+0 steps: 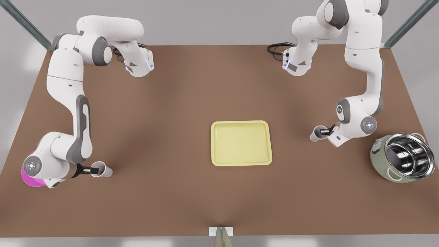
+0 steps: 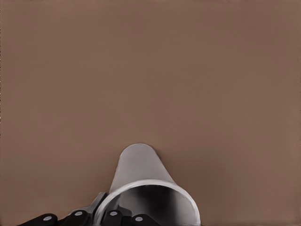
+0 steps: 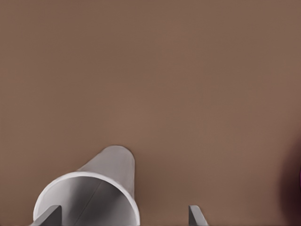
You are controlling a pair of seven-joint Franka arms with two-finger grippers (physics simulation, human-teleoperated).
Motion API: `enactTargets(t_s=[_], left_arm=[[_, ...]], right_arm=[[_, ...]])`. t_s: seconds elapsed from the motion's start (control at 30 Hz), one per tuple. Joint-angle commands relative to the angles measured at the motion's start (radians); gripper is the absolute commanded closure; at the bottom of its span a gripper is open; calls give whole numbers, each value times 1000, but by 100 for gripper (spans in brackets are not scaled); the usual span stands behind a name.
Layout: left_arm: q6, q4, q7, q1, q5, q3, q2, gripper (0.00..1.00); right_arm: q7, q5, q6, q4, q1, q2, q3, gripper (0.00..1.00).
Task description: Use both arms to respectively pick up the white IKEA cups from the middle-left and middle-right positions, then place the white IKEA cups onto the middle-middle tray, ensuring that the cups remain upright and do not tip over
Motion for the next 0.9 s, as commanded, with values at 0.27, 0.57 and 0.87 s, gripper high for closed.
enactTargets(t_s=[0.27, 0.57, 0.87], left_arm=[[-238, 386, -607, -196, -151, -182, 88, 79], [-103, 473, -885, -307, -144, -299, 232, 79], [33, 355, -877, -247, -115, -348, 226, 79]], right_arm=[[-23, 27, 83, -66, -15, 9, 3, 0], [-90, 30, 79, -80, -1, 15, 3, 50], [-201, 27, -48, -63, 181, -114, 6, 79]])
